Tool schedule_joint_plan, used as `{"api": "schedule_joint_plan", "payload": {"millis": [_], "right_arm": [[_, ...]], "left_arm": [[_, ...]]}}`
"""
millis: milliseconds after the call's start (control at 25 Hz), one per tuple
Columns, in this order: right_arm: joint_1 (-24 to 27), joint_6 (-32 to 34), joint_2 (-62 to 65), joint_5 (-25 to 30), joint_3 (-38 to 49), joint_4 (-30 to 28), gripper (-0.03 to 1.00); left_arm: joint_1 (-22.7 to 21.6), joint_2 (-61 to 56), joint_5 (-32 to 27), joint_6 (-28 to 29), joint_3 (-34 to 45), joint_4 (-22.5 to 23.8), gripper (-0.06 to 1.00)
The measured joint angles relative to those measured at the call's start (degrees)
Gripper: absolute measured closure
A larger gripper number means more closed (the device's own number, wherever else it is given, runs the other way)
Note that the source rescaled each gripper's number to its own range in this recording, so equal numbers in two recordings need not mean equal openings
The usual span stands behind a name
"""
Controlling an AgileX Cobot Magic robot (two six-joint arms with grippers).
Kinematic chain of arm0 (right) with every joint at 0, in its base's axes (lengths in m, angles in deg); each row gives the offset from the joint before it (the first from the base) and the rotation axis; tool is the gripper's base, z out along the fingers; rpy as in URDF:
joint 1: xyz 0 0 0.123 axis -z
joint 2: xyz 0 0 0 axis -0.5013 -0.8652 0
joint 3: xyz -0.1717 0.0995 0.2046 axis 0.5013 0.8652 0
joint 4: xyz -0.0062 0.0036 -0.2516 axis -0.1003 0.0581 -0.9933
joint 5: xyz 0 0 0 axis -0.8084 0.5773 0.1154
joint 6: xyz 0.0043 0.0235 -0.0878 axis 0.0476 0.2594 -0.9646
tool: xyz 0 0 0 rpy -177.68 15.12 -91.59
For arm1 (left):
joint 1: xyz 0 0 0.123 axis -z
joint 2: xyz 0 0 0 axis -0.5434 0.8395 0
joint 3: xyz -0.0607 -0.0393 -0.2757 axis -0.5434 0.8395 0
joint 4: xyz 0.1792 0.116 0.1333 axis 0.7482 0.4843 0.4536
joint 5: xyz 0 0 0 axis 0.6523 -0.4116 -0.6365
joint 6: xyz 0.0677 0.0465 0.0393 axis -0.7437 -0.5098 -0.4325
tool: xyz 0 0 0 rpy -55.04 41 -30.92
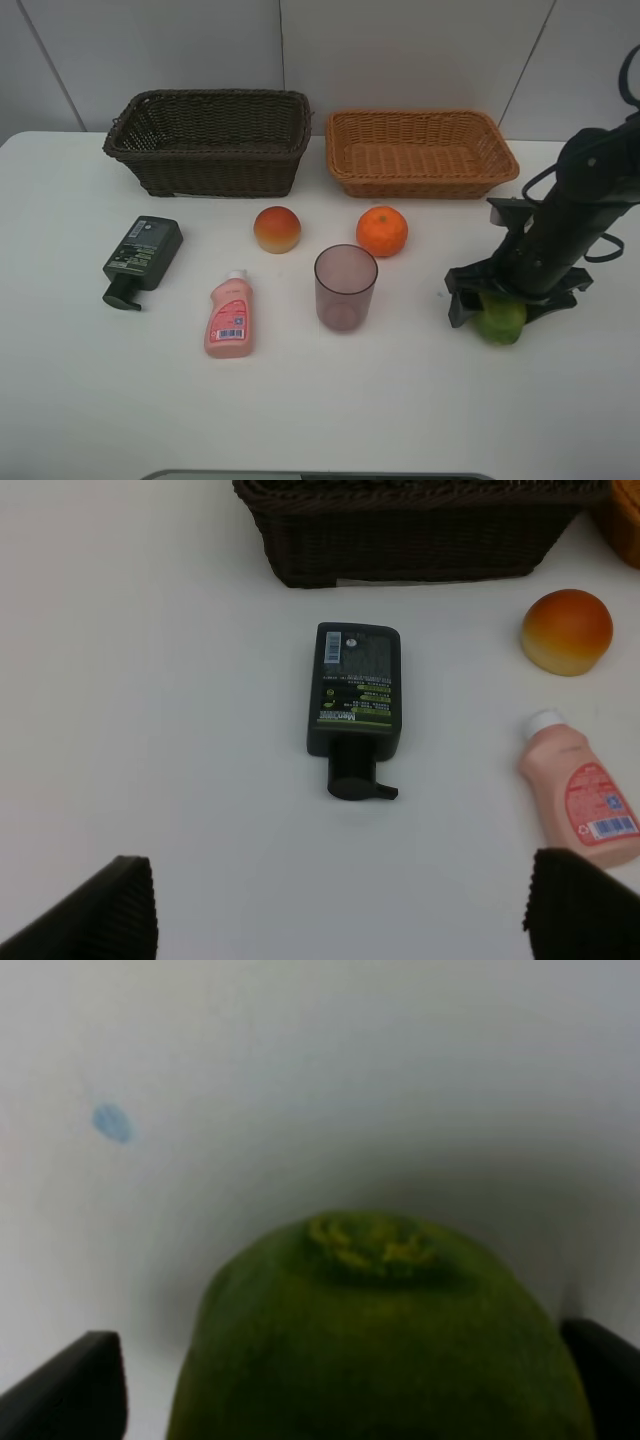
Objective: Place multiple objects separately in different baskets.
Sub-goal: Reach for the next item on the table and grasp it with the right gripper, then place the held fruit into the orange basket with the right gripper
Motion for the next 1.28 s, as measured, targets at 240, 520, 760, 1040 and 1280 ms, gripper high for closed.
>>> {"api": "schedule_joint_plan", "payload": {"millis": [240,520,760,1040,1280], "right_arm": [[0.0,0.0,-1.3,-0.3,-0.2,-0.2,0.19],[0.0,0.0,-1.5,-0.4,-0.3,-0.2,0.34],[0.0,0.0,-1.5,-0.4,-0.3,-0.2,0.34],[0.0,0.0,-1.5,-0.4,-0.3,0.0,0.34],[0.0,0.0,-1.3,3.7,-2.4,0.5,0.34]], "left_arm": [[0.0,0.0,0.0,0.0,0.0,0.0,0.10],[0.0,0.0,0.0,0.0,0.0,0.0,0.10],[0.0,0.0,0.0,0.0,0.0,0.0,0.10],[0.0,0.0,0.0,0.0,0.0,0.0,0.10],[0.0,0.0,0.0,0.0,0.0,0.0,0.10]]}}
